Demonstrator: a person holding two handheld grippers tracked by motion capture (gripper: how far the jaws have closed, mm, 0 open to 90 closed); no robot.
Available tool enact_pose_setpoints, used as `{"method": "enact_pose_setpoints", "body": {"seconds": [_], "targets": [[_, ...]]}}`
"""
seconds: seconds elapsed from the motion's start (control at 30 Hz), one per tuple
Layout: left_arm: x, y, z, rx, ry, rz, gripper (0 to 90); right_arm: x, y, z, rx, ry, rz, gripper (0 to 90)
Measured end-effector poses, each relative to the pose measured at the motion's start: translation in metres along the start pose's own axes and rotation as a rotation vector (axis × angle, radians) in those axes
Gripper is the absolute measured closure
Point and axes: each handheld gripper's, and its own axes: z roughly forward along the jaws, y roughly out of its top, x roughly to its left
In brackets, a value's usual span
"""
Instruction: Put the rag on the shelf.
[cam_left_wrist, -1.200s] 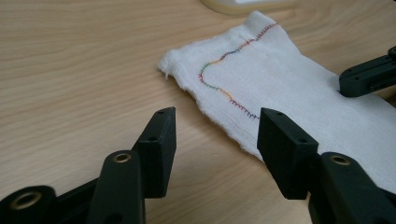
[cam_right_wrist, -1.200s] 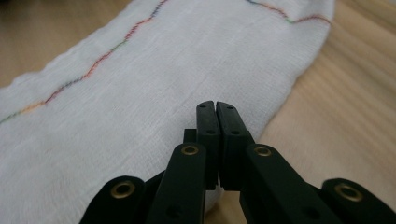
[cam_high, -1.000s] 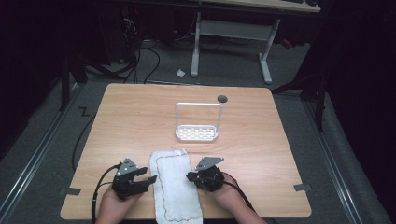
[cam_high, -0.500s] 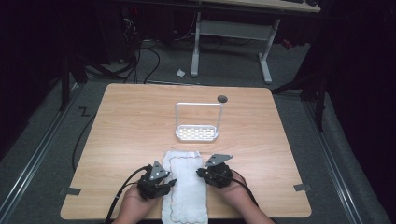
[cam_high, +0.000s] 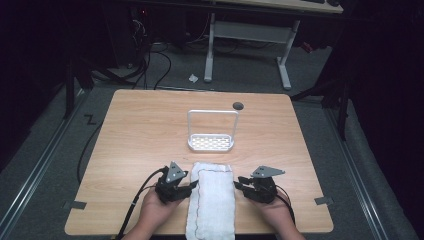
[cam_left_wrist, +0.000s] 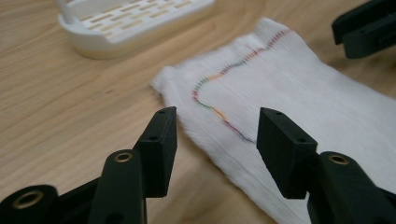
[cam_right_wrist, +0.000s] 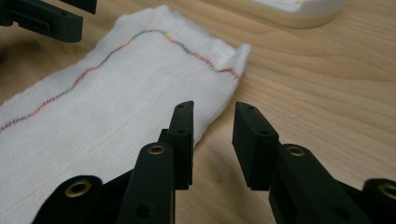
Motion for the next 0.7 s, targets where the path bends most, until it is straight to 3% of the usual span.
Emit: {"method": "enact_pose_setpoints", "body": {"seconds": [0.07,0.17,0.23,0.4,0.53,0.63,0.7], "targets": [[0.012,0.002,0.006,-0.012,-0.046,-0.074,43.5,-0.006,-0.001,-0.002,-0.023,-0.019,0.023,66.1],[0.022,0.007,0.019,0.013,-0.029,-0.132,44.5,-0.006,-0.002,0.0,-0.021,-0.035,0.016,63.5],[0.023,0.011,0.028,0.036,-0.018,-0.135,44.5,-0.005,-0.002,0.001,-0.018,-0.037,0.014,62.5],[0.022,0.015,0.043,0.055,-0.065,-0.145,43.9,-0.001,0.0,0.005,-0.023,-0.032,-0.012,58.6],[0.017,0.021,0.051,0.059,-0.016,-0.143,47.7,0.001,0.002,0.011,-0.016,-0.039,-0.02,57.7],[0.014,0.021,0.054,0.053,0.022,-0.114,56.7,0.001,0.01,0.019,-0.018,-0.051,-0.008,56.1],[0.013,0.021,0.054,0.056,0.026,-0.1,65.6,0.0,0.016,0.024,-0.028,-0.049,0.01,56.3]]}}
